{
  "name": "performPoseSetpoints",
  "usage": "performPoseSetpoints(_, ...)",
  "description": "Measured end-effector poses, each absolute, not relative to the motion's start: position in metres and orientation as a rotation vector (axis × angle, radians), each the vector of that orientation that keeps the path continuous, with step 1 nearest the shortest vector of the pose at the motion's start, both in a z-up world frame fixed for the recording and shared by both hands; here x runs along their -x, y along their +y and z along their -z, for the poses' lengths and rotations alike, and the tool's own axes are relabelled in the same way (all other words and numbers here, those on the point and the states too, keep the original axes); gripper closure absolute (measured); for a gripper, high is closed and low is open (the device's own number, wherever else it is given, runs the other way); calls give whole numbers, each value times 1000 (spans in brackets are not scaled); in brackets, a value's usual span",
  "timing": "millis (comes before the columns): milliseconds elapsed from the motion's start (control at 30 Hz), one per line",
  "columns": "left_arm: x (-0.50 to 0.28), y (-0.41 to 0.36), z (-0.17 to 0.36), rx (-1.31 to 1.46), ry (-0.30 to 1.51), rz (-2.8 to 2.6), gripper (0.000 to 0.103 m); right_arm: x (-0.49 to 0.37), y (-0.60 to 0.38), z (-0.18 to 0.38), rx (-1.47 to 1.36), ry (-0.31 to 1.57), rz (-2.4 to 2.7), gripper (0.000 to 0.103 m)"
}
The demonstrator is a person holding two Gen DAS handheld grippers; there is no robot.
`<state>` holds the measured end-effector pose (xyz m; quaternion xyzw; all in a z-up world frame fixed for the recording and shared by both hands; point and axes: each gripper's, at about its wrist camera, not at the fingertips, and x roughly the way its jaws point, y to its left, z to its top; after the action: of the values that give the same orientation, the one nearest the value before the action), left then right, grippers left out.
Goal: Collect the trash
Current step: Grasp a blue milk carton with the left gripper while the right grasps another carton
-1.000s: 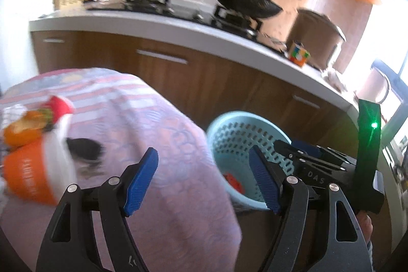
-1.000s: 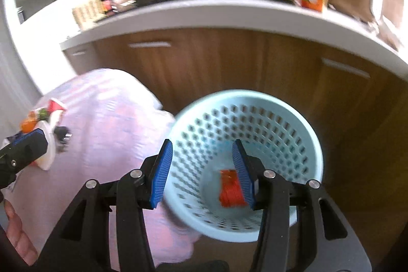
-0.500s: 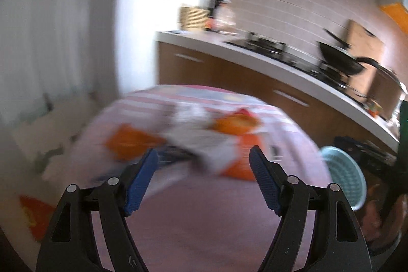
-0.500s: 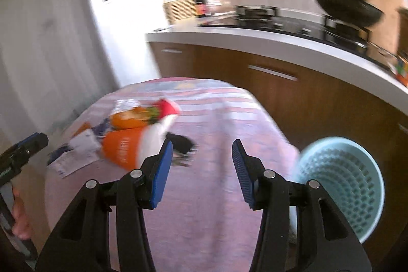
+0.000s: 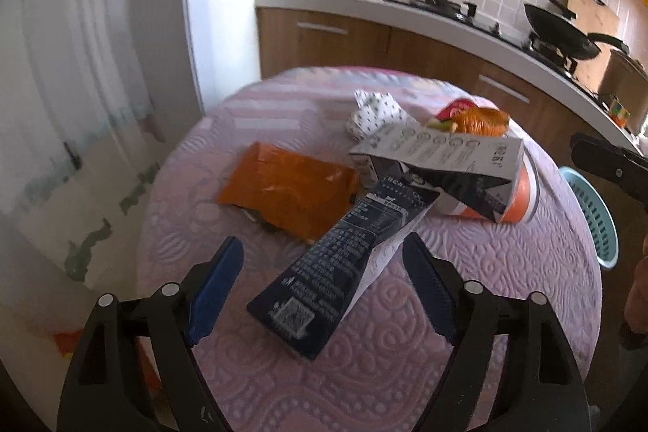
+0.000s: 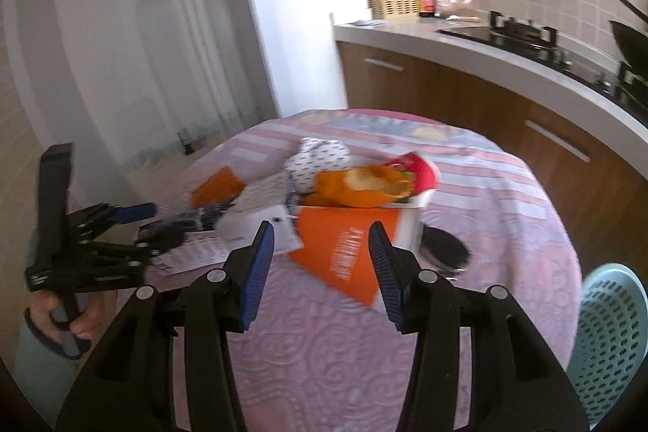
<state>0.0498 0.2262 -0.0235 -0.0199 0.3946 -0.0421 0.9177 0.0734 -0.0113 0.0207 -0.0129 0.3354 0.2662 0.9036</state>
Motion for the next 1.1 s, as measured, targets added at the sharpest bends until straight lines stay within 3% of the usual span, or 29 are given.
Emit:
performPoseSetpoints(67, -53, 223, 26, 39, 824, 102, 31, -74, -1, -20, 38, 696, -572, 58)
performPoseSetpoints(200, -52, 218, 33, 49, 857, 85, 53, -79, 16, -19, 51, 709, -614, 57)
performPoseSetpoints(267, -49, 218, 36, 81, 871, 84, 63, -84, 27, -16, 61, 717, -626, 46)
performPoseSetpoints(333, -45, 218, 37, 117, 878, 80, 68, -90, 36, -13, 72, 720, -628, 42)
performPoseSetpoints(800, 3, 219, 31, 282, 834, -14, 71, -96, 57, 35, 149, 851, -664, 40)
performPoseSetpoints(900, 6, 221, 27, 293, 817, -40, 72, -92, 59, 37, 180, 840, -672, 47)
performPoseSetpoints(967, 4, 221, 30, 292, 835, -46, 72, -91, 65, 38, 192, 856, -704, 63)
performPoseSetpoints(1100, 1, 215, 38, 272, 874, -60, 71, -92, 76, 42, 214, 871, -729, 64)
